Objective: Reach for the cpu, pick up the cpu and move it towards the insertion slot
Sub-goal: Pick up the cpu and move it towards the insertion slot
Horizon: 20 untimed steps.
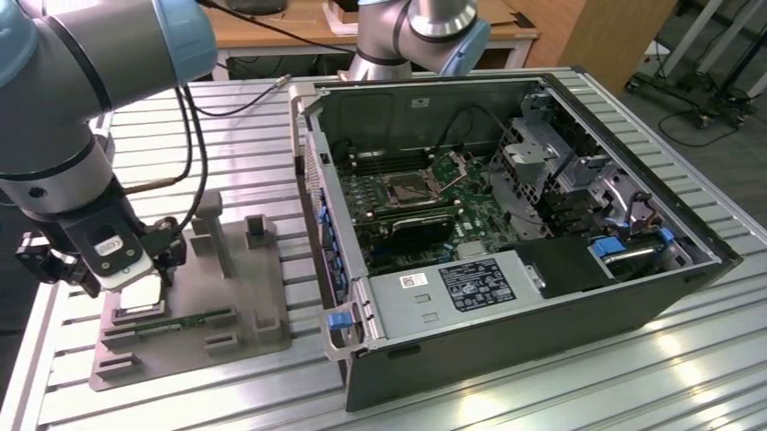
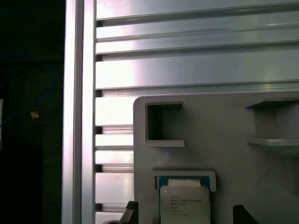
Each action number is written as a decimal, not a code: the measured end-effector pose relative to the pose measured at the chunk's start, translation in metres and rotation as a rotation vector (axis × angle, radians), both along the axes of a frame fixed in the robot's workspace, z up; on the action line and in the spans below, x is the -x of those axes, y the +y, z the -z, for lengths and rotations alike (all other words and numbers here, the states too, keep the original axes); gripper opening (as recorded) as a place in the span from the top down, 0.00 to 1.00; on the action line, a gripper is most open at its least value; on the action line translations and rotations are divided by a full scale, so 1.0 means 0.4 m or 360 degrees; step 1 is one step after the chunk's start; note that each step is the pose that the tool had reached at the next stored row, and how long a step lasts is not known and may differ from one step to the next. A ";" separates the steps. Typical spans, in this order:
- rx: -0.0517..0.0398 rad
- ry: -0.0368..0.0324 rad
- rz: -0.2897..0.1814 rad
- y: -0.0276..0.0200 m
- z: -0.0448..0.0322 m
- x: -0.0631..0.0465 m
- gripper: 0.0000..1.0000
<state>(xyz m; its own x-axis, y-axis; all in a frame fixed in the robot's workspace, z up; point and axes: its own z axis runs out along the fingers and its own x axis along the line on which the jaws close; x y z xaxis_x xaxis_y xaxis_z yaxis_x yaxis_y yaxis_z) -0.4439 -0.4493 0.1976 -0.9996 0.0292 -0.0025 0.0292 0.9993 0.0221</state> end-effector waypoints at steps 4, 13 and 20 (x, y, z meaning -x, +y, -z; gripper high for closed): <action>0.0000 0.0000 0.0009 0.000 0.018 0.000 0.15; 0.0000 0.0000 -0.0047 0.009 0.043 0.000 0.15; 0.0002 0.0000 -0.0050 0.009 0.051 0.000 0.15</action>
